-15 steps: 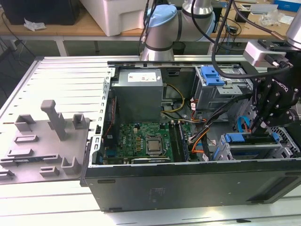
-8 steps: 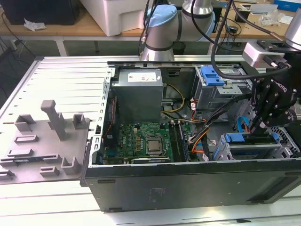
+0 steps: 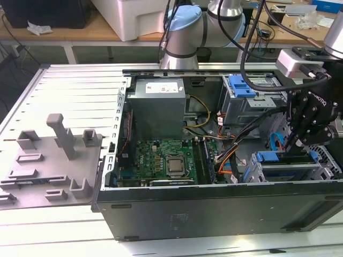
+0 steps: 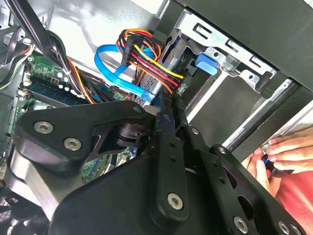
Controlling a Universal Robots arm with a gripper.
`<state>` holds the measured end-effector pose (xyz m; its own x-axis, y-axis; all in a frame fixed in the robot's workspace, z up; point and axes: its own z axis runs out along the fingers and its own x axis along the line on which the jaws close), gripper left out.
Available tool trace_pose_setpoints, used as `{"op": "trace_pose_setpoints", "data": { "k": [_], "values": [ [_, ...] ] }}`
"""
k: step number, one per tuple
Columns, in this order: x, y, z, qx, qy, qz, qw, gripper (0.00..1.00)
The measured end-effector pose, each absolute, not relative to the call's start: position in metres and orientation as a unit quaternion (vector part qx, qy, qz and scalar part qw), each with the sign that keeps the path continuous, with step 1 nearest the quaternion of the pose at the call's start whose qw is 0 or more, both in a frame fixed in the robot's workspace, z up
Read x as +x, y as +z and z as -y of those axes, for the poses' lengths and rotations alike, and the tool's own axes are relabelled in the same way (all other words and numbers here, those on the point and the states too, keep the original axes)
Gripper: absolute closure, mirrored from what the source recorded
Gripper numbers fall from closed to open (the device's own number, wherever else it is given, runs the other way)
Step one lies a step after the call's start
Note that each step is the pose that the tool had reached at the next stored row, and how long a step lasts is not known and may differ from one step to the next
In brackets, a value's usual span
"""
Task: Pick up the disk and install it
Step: 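Insert the second disk wire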
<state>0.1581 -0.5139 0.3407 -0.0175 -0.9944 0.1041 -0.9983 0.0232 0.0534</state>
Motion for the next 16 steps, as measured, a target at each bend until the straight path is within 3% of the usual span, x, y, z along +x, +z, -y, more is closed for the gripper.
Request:
{"op": "trace_pose_setpoints", "data": {
  "k": [16],
  "values": [
    [0.1581, 0.3366, 0.5139, 0.699, 0.018, 0.713, 0.056, 0.84]
  ]
}}
